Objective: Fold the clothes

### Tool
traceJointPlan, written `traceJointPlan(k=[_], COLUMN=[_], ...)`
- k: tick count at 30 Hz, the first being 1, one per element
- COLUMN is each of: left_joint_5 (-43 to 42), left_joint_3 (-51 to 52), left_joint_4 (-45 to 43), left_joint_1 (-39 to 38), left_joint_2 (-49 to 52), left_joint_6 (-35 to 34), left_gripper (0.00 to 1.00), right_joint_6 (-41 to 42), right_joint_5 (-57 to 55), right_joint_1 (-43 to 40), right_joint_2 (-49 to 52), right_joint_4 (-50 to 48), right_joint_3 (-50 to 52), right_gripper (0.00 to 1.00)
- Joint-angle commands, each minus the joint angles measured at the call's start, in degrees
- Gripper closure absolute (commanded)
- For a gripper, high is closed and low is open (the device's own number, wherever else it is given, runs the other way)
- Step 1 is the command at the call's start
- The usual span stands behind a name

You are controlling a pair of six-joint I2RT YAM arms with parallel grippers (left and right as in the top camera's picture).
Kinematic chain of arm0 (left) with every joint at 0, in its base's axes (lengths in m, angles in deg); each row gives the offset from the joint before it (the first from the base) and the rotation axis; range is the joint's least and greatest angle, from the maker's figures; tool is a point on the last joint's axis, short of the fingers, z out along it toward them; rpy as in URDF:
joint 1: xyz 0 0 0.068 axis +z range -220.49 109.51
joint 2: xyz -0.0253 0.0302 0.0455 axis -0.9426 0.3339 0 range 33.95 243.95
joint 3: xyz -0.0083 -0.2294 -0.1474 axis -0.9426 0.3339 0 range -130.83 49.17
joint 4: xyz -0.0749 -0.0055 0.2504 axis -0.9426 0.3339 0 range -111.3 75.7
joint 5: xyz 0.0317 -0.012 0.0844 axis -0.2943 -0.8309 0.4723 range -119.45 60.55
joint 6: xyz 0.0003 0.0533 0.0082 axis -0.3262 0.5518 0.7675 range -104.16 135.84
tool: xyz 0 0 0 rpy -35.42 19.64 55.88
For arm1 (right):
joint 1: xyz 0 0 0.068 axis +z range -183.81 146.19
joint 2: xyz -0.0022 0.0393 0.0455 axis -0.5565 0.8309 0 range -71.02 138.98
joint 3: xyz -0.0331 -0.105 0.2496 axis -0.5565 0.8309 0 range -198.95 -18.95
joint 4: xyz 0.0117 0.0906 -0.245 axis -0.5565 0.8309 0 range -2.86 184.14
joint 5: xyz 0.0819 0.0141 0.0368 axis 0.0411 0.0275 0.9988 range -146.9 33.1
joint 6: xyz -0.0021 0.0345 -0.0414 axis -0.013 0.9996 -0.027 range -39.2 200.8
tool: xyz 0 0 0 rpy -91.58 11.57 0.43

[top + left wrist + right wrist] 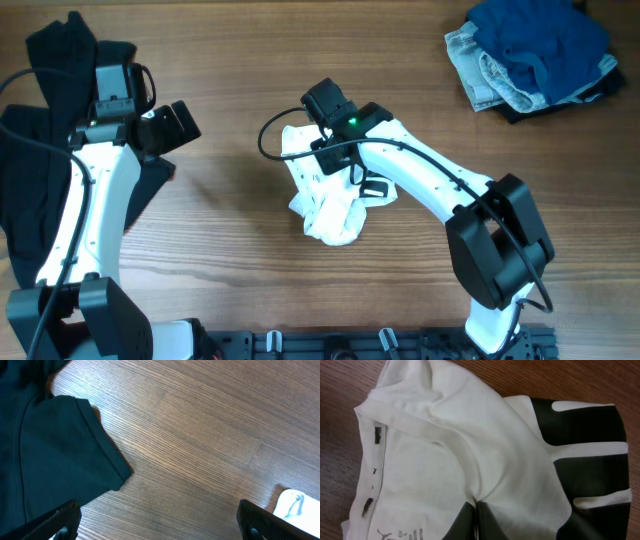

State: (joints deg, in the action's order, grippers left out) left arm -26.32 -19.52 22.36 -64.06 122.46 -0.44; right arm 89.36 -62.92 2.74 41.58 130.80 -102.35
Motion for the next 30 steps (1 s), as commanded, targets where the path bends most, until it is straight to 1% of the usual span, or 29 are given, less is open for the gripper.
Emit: traceJointPlan(k=[1,4,7,10,14,15,16,17,18,19,21,23,24,25,26,28,29,30], left_joint_5=[-0.2,-0.3,-0.2,-0.2,-0.2,-0.2,-0.2,-0.2,-0.2,-0.2,-0.2,-0.3,-0.3,-0.3,-0.3,-0.3,-0.3,-0.3], left_joint_3=[-0.2,-0.2,-0.2,-0.2,-0.2,-0.2,-0.2,-0.2,-0.2,-0.2,-0.2,-0.2,-0.2,-0.2,-0.2,-0.2,-0.2,-0.2], left_joint_4=[-0.3,-0.3,-0.3,-0.3,-0.3,-0.3,-0.3,-0.3,-0.3,-0.3,-0.3,-0.3,-0.3,-0.3,-0.3,-0.3,-0.3,-0.3], left_joint_1=[0.2,0.2,0.2,0.2,0.2,0.2,0.2,0.2,0.2,0.2,0.2,0.2,0.2,0.2,0.2,0.2,0.2,0.2], left_joint_2=[0.5,0.5,0.5,0.5,0.5,0.5,0.5,0.5,0.5,0.5,0.5,0.5,0.5,0.5,0.5,0.5,0.5,0.5], left_joint_6=[-0.7,-0.7,-0.7,-0.7,-0.7,-0.7,-0.7,-0.7,-0.7,-0.7,-0.7,-0.7,-0.7,-0.7,-0.7,-0.7,-0.7,-0.7], left_gripper=[0.00,0.00,0.00,0.00,0.00,0.00,0.00,0.00,0.00,0.00,0.00,0.00,0.00,0.00,0.00,0.00,0.00,0.00], right_joint_6=[-1.4,-3.7,-4.1,-4.1,-4.0,-4.0,-3.8,-3.2,-1.8,-1.0,-0.9,-1.0,-1.5,-1.7,-1.9,-1.9,-1.7,-1.7], right_joint_5=[4.7,5.2,6.2,10.6,12.5,12.5,12.4,12.0,11.1,10.6,10.3,10.6,11.1,11.8,12.1,12.1,12.3,12.7], right_joint_1=[1.1,3.4,6.4,9.7,11.9,11.9,11.7,11.0,10.1,9.1,5.8,2.3,0.2,-1.4,-2.7,-4.8,-5.7,-6.5], right_joint_2=[-1.8,-2.7,-3.6,-3.4,-2.1,-2.1,-2.1,-2.4,-2.4,-2.5,-2.5,-2.4,-2.3,-2.3,-2.3,-2.3,-2.3,-2.3], right_joint_4=[3.0,6.9,10.1,10.3,10.0,10.2,10.2,10.1,10.1,10.4,12.8,16.9,19.6,21.3,21.9,20.8,19.5,17.7], right_joint_3=[-2.9,-6.9,-11.1,-11.3,-9.8,-9.7,-9.7,-9.8,-9.8,-9.8,-9.8,-9.7,-9.5,-8.6,-7.6,-4.9,-3.3,-1.5], right_gripper=[0.96,0.96,0.96,0.96,0.96,0.86,0.62,0.47,0.37,0.33,0.32,0.32,0.34,0.40,0.51,0.75,0.90,0.96])
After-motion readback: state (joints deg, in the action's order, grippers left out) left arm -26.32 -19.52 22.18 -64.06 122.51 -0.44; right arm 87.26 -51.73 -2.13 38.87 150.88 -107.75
